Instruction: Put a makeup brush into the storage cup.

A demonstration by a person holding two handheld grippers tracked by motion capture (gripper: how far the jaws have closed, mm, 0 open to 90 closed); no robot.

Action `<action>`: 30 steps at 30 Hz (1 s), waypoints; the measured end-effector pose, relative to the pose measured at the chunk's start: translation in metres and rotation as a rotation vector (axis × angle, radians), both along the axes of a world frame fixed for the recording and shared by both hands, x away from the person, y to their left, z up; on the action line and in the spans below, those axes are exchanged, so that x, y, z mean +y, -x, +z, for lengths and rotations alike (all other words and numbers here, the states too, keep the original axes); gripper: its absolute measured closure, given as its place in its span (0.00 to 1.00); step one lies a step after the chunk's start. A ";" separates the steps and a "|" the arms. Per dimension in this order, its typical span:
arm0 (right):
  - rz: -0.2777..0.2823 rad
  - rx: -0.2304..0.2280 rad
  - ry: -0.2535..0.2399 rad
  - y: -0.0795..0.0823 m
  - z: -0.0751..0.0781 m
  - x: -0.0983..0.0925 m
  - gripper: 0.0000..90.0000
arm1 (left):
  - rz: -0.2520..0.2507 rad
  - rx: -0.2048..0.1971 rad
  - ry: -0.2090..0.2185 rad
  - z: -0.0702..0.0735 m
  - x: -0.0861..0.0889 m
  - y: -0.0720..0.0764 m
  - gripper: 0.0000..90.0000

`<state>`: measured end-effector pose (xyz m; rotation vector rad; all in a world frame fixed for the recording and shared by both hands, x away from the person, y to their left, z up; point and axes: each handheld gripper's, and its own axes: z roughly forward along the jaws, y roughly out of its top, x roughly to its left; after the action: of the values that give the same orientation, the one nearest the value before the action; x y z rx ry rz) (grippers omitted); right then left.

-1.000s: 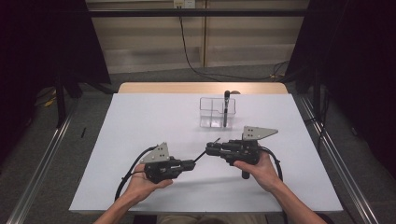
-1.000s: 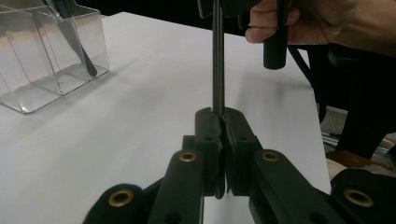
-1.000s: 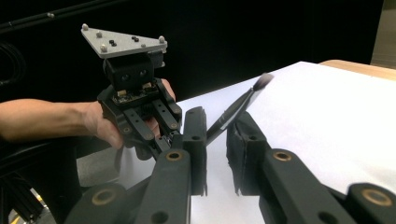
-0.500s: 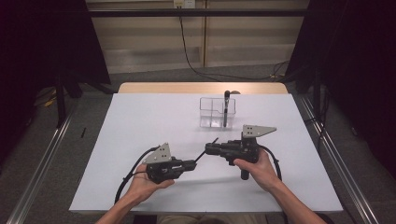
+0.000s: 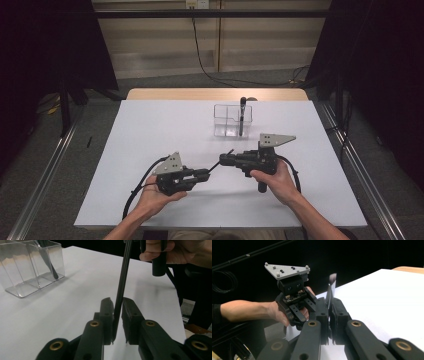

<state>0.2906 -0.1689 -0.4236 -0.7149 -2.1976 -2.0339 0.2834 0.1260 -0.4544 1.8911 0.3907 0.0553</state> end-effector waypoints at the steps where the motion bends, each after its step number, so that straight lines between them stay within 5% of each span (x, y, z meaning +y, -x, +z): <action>1: 0.000 0.001 -0.001 0.000 0.000 0.000 0.95 | 0.007 -0.002 -0.004 0.000 0.001 0.000 0.86; 7: 0.000 -0.001 0.006 -0.001 0.001 -0.002 0.95 | 0.038 -0.006 -0.005 0.002 0.002 0.001 0.75; 21: -0.011 -0.005 0.019 0.001 0.005 -0.009 0.95 | 0.142 0.018 -0.003 0.009 0.011 -0.001 0.27; 30: -0.015 -0.006 0.049 0.001 0.008 -0.014 0.95 | 0.181 0.023 -0.010 0.014 0.020 -0.001 0.12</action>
<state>0.2900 -0.1826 -0.4160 -0.7331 -2.2592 -1.9978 0.2842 0.1458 -0.4400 1.8634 0.5772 0.1570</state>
